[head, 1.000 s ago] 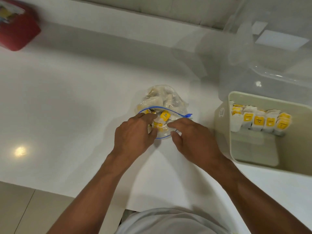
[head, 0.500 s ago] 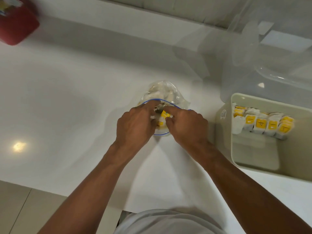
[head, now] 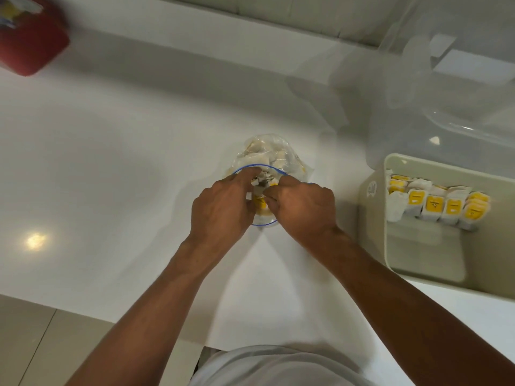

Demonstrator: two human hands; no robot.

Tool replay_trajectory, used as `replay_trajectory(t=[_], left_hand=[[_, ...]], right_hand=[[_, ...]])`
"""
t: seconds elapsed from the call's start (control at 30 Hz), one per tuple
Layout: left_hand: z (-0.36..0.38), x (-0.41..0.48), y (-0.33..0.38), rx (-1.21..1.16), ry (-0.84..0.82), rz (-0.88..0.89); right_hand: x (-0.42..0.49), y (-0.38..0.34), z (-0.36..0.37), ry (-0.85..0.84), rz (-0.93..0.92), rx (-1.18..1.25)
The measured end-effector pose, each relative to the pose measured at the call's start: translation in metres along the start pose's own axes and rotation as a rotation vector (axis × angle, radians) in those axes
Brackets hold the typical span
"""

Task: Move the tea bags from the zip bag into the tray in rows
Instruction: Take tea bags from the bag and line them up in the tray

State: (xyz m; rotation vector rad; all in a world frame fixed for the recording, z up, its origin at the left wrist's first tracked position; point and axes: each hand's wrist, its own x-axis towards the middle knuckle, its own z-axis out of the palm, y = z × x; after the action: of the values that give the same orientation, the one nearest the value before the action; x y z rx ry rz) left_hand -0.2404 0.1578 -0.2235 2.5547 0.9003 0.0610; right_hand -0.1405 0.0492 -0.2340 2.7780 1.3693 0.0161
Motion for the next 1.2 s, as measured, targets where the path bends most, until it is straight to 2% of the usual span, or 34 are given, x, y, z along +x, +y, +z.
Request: replay_trajectory(t=[0.13, 0.27, 0.5, 0.63, 0.8, 0.9, 1.0, 1.1, 1.2], left_hand=[[-0.003, -0.003, -0.004, -0.065, 0.039, 0.028], [-0.003, -0.002, -0.005, -0.067, 0.05, 0.022], [-0.008, 0.0, 0.002, -0.211, 0.051, 0.085], [-0.012, 0.005, 0.004, -0.32, 0.026, 0.107], [-0.011, 0.002, 0.007, -0.304, 0.041, 0.051], [-0.012, -0.003, 0.011, -0.366, 0.048, 0.029], [-0.014, -0.006, 0.013, -0.433, -0.023, -0.004], [-0.012, -0.006, 0.012, -0.561, -0.058, 0.027], [-0.01, -0.001, 0.01, -0.694, -0.098, 0.061]], right_hand=[[0.0, 0.01, -0.004, -0.003, 0.098, 0.288], [-0.003, 0.021, -0.013, 0.063, 0.222, 0.548], [0.002, 0.034, -0.022, -0.028, 0.306, 0.937], [0.003, 0.038, -0.027, -0.09, 0.268, 1.025], [0.001, 0.037, -0.03, -0.144, 0.324, 1.225], [-0.004, 0.035, -0.033, -0.145, 0.302, 1.225], [-0.009, 0.034, -0.037, -0.144, 0.278, 1.209], [-0.013, 0.034, -0.04, -0.178, 0.252, 1.294], [-0.014, 0.037, -0.038, -0.152, 0.234, 1.281]])
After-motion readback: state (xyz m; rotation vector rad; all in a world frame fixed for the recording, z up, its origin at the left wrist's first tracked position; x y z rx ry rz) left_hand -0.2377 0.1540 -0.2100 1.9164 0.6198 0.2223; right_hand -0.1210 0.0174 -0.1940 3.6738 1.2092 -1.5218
